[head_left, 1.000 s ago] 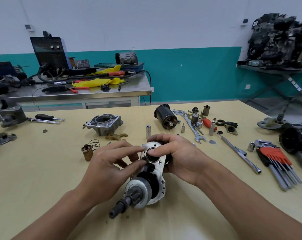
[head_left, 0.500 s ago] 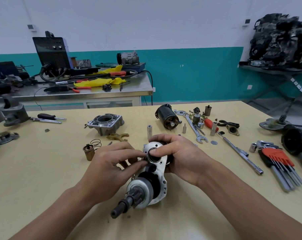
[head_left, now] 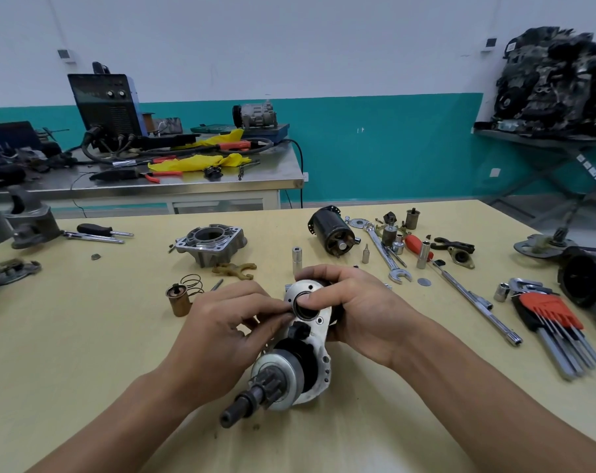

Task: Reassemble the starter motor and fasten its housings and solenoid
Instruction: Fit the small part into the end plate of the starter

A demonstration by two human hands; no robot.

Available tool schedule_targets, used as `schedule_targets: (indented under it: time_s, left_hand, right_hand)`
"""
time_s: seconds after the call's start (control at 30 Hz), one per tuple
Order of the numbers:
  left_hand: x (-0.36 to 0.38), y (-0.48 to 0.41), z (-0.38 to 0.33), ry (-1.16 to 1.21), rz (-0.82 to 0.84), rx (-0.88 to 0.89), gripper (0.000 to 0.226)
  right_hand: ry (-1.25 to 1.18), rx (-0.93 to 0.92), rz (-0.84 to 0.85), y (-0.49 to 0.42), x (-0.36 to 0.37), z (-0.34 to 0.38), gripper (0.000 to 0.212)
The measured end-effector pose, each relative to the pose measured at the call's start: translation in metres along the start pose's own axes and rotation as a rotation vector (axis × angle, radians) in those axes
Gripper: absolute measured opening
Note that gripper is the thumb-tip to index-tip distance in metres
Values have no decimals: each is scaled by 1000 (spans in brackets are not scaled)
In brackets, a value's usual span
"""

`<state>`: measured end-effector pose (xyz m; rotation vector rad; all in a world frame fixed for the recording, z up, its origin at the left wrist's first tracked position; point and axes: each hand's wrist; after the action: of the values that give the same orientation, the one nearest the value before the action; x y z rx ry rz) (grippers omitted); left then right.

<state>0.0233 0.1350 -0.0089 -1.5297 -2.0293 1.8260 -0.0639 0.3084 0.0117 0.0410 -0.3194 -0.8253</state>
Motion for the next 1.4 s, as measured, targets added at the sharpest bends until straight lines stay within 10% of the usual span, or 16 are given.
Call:
schedule_targets:
  time_s: [1.4]
  left_hand:
    - [10, 6, 9, 131, -29, -20, 25]
  right_hand:
    - [-5, 19, 5, 1, 1, 2, 27]
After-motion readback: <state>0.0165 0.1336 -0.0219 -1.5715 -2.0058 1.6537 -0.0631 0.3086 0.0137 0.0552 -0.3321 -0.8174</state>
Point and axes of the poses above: each hand's wrist, its own y-axis away from the middle knuckle, its own x-axis out of the palm, z = x × y, and after that the axes turned 3 degrees about x, right-handed
